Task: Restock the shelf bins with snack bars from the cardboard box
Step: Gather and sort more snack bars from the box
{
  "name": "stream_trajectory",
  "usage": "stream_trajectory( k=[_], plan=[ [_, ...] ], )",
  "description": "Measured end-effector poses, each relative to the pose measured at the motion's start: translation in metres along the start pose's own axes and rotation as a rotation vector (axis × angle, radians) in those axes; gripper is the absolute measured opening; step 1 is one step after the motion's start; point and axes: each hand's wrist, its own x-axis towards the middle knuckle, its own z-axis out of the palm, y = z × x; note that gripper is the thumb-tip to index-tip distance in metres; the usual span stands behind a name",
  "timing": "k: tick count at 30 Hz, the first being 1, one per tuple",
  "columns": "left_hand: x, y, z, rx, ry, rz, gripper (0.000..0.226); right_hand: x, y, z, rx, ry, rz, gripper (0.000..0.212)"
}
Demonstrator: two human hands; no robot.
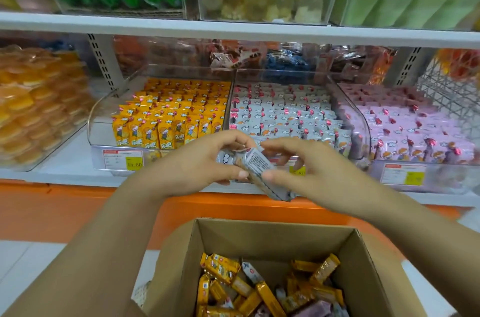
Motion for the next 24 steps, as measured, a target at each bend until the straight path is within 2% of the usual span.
stream_trajectory(
  k=[4, 7, 9, 11, 14, 20, 24],
  plan=[
    [0.003, 0.005, 0.016, 0.011, 0.014, 0.06, 0.035, -0.008, 0.004, 0.011, 0.001, 0.044, -0.009, 0.045],
    [0.007, 0.004, 0.021, 0.039, 0.13, 0.093, 0.038, -0.01, 0.018, -0.005, 0.049, 0.202, 0.065, 0.048],
    [0.014, 0.005, 0.022, 0.021, 0.225, 0.106, 0.03, -0.011, 0.028, -0.021, 0.064, 0.344, 0.122, 0.053],
    [0.021, 0.007, 0.028, 0.012, 0.292, 0.111, 0.019, -0.014, 0.037, -0.034, 0.069, 0.413, 0.165, 0.053],
    [0.032, 0.009, 0.041, 0.026, 0.36, 0.1, 0.007, -0.017, 0.044, -0.044, 0.118, 0.443, 0.212, 0.048],
    [0.047, 0.027, 0.048, -0.062, 0.414, 0.076, 0.005, -0.019, 0.046, -0.055, 0.077, 0.505, 0.23, 0.061],
    [0.062, 0.043, 0.044, 0.185, 0.394, 0.08, 0.022, -0.021, 0.058, -0.069, 0.115, 0.426, 0.285, 0.055]
  ],
)
